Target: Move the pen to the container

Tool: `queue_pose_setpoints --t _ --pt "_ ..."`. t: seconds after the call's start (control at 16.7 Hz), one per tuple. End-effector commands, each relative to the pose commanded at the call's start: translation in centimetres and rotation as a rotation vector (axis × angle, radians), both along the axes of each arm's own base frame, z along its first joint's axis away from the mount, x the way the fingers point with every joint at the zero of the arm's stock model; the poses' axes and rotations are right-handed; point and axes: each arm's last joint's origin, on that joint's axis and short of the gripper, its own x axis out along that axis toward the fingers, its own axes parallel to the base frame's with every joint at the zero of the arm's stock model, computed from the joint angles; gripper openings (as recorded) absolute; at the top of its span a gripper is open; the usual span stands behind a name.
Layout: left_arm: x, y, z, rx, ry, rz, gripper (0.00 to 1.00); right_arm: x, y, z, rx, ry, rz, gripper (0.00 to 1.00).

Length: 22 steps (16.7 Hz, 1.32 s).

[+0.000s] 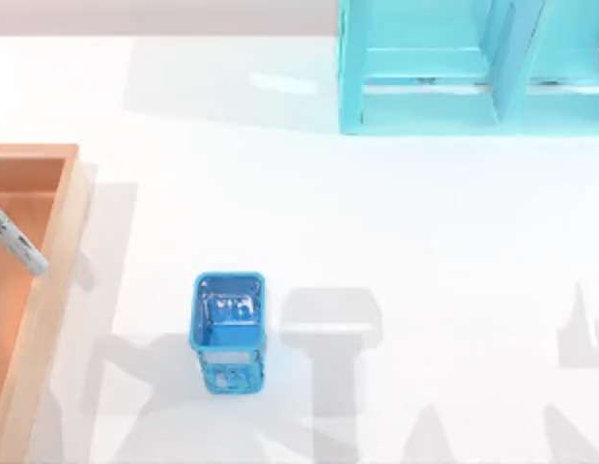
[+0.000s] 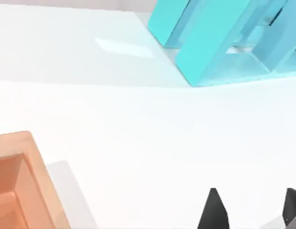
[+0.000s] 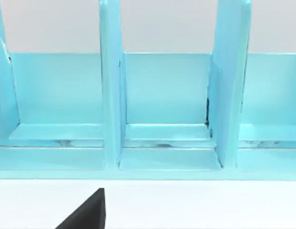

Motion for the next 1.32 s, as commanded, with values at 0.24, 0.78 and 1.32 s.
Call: queue_pose_setpoints --t 0.24,0.78,1.32 --pt "1.3 2.2 1.0 0.145 -0.007 -0.1 0.0 0.0 0.0 0.0 0.0 0.0 0.0 1.0" --pt "2.8 7.4 2.4 0.309 -0.091 -0.424 0.0 0.0 0.0 0.0 0.0 0.0 0.0 1.0" --pt "2.9 10.7 4.0 0.305 -0.261 -0.6 0.0 0.0 0.0 0.0 0.0 0.0 0.0 1.0"
